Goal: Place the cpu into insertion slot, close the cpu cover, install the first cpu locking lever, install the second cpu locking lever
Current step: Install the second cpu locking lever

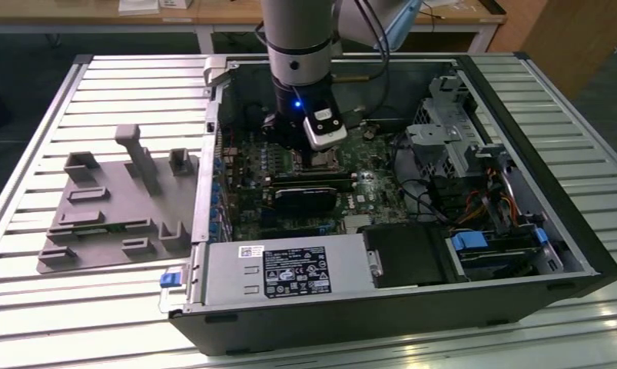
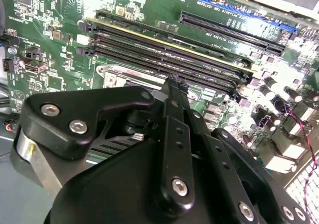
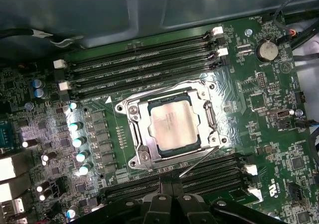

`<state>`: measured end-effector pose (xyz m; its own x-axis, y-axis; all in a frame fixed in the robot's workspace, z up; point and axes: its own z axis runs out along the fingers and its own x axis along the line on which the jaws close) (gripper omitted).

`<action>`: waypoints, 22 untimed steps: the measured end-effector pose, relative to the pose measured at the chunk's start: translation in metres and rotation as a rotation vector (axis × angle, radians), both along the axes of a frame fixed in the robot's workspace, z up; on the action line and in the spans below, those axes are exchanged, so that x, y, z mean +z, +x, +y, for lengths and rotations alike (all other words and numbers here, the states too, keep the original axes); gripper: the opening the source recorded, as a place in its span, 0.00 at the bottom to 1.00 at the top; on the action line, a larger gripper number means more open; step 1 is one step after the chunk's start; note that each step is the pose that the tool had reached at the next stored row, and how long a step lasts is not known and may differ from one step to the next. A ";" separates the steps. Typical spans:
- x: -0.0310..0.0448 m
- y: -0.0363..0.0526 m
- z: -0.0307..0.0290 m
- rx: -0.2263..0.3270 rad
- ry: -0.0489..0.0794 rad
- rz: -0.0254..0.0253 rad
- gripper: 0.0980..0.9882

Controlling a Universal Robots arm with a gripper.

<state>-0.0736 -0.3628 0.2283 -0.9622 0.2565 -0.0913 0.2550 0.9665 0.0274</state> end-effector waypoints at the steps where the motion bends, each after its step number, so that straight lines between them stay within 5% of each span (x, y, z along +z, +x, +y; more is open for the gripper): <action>1: -0.0001 -0.0003 -0.0005 0.000 0.002 0.0001 0.00; 4: -0.0007 -0.0012 -0.0026 0.000 0.014 0.0002 0.00; 9: -0.0028 -0.0024 -0.0081 0.000 0.057 0.0000 0.00; 18: -0.0060 -0.0052 -0.0185 0.000 0.103 0.0001 0.00; 22: -0.0078 -0.0068 -0.0222 0.000 0.135 0.0001 0.00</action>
<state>-0.0804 -0.3850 0.2205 -0.9623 0.2663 -0.0560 0.2549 0.9541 0.1569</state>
